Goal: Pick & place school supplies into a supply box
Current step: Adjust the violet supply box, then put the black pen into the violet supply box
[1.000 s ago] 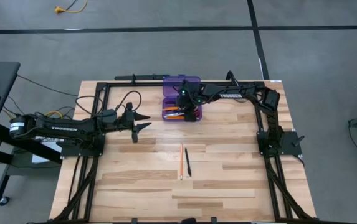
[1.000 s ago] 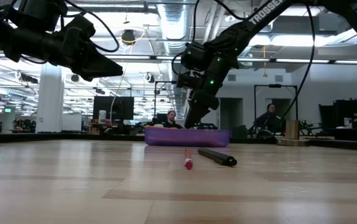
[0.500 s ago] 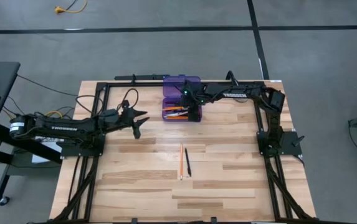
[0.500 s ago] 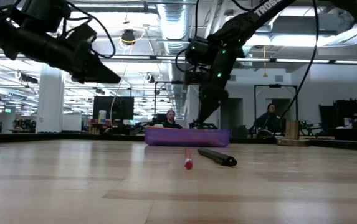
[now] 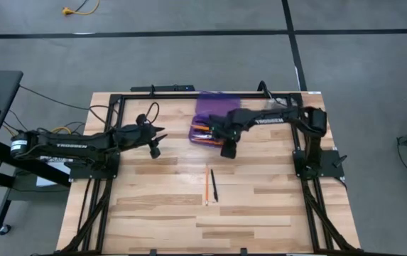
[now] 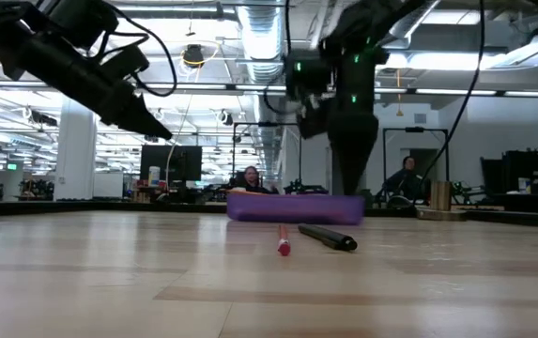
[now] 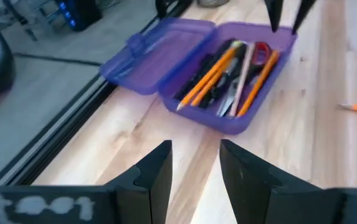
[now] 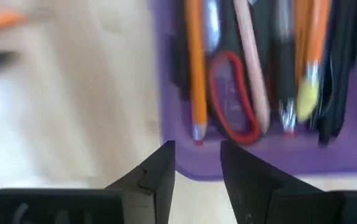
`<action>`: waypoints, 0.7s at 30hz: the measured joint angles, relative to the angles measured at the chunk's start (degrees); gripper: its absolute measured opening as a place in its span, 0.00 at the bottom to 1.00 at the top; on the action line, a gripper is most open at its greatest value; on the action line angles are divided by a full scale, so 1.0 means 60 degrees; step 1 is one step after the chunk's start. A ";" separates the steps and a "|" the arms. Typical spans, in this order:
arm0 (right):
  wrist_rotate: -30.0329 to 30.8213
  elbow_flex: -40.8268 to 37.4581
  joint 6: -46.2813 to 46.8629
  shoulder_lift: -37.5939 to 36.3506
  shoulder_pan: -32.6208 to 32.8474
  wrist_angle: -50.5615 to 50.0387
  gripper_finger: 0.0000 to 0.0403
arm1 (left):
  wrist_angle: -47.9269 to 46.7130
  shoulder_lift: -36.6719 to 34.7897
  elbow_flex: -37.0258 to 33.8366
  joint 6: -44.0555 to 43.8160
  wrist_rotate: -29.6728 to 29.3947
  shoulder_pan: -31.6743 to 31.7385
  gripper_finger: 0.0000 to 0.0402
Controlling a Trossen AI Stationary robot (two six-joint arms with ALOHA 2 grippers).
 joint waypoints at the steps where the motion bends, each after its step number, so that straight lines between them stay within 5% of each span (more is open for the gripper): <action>1: 0.0002 0.0000 0.0269 -0.0102 0.0259 0.0036 0.30 | 0.0002 -0.0067 0.0000 0.0046 0.0120 -0.0015 0.31; 8: 0.2000 0.0000 0.2122 -0.1456 0.1724 0.0238 0.30 | 0.0105 -0.0720 0.0000 0.0665 0.0664 -0.0066 0.31; 12: 0.2324 0.0007 0.4123 -0.2101 0.2555 0.0842 0.30 | -0.0095 -0.1021 0.0000 0.0310 0.0903 -0.0066 0.31; 21: 0.2727 0.0055 0.8303 -0.1023 0.4726 0.4306 0.30 | 0.0039 -0.1064 -0.0791 -0.1405 0.3190 -0.0207 0.31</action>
